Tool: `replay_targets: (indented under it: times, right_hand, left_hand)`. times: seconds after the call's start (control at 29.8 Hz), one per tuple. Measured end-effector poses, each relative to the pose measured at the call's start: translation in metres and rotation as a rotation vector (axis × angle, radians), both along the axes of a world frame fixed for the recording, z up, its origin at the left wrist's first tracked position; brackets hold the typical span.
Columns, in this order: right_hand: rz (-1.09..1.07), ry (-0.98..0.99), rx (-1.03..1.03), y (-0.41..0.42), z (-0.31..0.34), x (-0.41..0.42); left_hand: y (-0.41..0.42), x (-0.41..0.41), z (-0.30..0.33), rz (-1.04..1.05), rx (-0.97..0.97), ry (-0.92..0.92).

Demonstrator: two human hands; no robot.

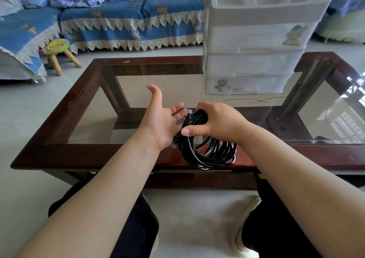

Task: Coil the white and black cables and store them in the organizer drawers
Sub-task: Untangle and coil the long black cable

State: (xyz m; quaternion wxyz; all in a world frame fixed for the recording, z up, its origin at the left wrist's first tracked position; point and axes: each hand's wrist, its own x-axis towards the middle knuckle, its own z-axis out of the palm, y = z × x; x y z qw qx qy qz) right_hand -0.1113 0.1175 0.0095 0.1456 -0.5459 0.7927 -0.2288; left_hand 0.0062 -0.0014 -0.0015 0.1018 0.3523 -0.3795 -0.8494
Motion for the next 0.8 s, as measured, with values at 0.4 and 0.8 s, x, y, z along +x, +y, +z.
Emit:
replay_targets:
  times: [0.4, 0.8]
  right_hand:
    - [-0.070, -0.057, -0.099, -0.002, 0.006, -0.004]
    - [-0.193, 0.055, -0.106, -0.006, 0.000, -0.006]
  left_hand:
    - [0.008, 0.017, 0.016, -0.382, -0.431, 0.075]
    - [0.037, 0.004, 0.003, -0.249, -0.662, -0.157]
